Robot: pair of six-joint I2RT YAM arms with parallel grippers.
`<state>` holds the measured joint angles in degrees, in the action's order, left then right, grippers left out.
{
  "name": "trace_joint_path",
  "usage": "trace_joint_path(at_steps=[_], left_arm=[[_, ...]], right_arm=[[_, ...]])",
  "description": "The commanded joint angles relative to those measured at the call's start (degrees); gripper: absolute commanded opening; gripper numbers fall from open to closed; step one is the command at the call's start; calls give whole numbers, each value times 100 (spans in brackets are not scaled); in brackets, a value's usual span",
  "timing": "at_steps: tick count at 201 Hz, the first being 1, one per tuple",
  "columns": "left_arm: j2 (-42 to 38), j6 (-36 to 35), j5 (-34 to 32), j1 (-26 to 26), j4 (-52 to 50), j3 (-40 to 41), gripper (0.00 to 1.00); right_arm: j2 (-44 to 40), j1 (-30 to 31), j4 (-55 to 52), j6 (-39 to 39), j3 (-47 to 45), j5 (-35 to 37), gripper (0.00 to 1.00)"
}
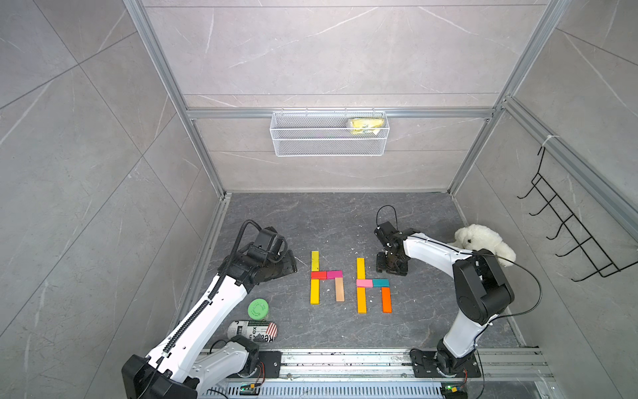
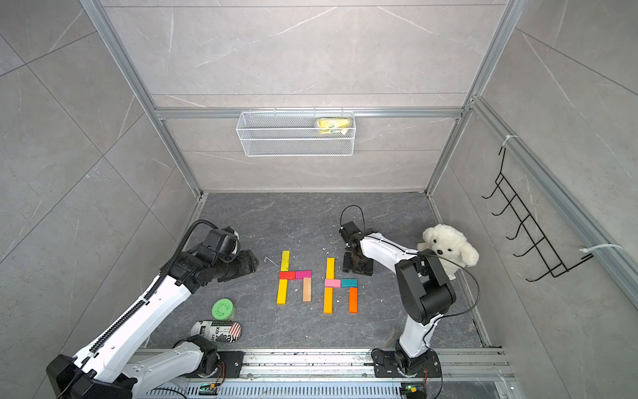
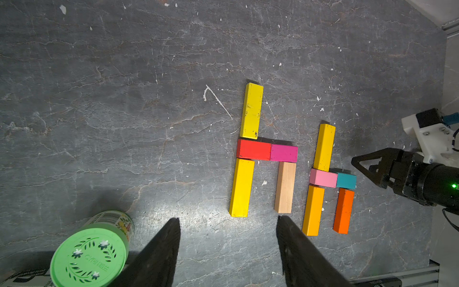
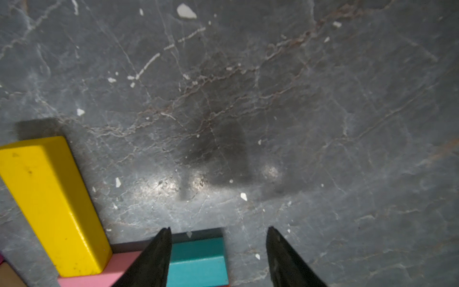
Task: Assemble the letter h with building blocks
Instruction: Adjust the building block at the center of the board.
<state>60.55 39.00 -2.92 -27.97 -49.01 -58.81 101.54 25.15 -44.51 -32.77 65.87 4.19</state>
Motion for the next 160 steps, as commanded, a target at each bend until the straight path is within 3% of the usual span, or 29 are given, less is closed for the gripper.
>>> trace_joint_path(at_steps=[1,160], left_arm=[[-97,-6,-44,41,40,28,66],[-35,-33,-31,37,-3,-70,66]], right_arm=[[31,-14,56,85,-165,-57,63],[-201,-18,276,-31,-595,-125,62]])
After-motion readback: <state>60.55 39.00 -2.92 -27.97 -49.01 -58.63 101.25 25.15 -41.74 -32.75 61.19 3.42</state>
